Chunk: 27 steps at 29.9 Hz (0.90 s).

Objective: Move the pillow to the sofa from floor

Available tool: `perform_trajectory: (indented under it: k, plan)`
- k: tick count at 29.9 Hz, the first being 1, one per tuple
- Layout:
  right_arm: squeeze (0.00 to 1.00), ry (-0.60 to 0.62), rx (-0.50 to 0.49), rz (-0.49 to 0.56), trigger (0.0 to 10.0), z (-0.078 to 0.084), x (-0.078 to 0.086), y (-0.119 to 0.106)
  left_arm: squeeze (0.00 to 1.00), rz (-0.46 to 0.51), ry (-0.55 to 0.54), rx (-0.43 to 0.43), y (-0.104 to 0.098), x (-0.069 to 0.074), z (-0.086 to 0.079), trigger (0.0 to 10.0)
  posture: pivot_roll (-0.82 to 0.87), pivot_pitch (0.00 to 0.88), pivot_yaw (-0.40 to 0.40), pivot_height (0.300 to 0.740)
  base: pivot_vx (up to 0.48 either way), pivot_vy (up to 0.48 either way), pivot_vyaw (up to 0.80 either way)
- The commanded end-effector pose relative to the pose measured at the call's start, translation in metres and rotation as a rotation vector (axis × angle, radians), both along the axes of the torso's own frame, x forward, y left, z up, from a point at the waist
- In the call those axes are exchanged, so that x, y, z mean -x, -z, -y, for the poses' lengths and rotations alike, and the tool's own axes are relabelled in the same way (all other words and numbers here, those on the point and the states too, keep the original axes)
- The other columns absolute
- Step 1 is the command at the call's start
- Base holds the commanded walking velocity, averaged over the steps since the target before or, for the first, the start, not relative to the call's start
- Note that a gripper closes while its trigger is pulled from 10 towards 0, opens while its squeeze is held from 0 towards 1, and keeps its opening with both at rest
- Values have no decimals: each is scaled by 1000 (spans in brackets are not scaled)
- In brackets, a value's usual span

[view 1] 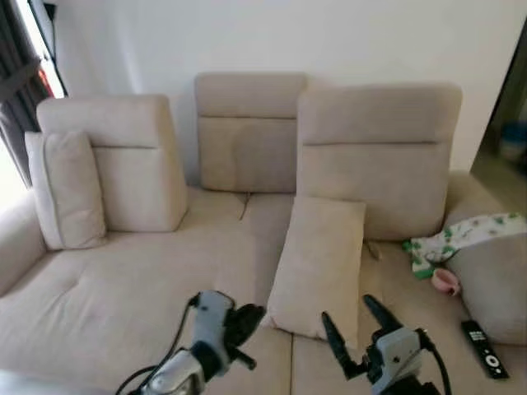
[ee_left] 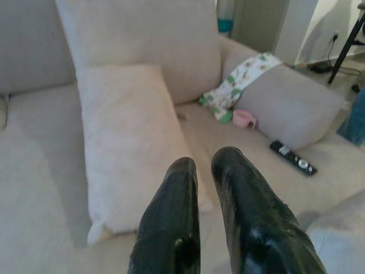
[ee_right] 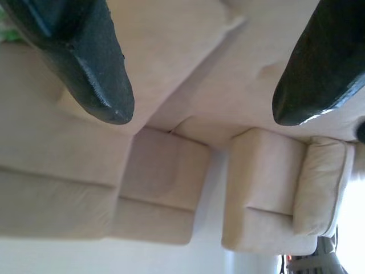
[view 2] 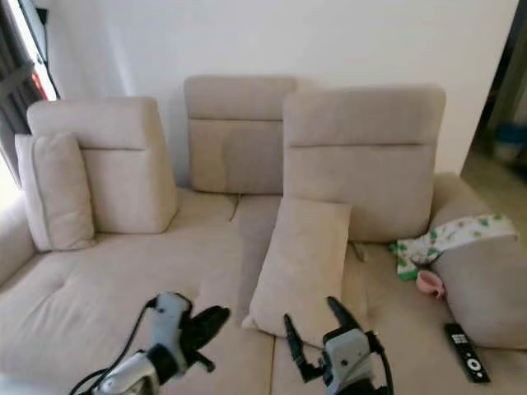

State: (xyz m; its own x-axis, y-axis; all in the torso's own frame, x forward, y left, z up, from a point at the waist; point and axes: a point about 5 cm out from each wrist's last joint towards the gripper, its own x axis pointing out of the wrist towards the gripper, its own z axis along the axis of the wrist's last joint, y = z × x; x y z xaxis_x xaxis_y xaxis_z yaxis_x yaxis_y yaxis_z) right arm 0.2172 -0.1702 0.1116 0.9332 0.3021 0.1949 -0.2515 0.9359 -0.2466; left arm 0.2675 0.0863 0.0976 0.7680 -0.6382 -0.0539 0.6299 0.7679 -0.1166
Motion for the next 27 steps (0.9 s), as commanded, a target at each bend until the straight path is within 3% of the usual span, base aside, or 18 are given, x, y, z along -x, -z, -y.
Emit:
perform_trajectory:
  k: [1,27]
  plan:
    - [0,-5,-25,-3,10000,-5,0,1,0,-9,-28,-22,3,-1,-10,10000,-51,0,72,740,0,0,0]
    - [0,25,-47,-1,10000,-6,-4,2,0,6,-18,-35,3,-3,-10,10000,-52,0,74,740,0,-13,0]
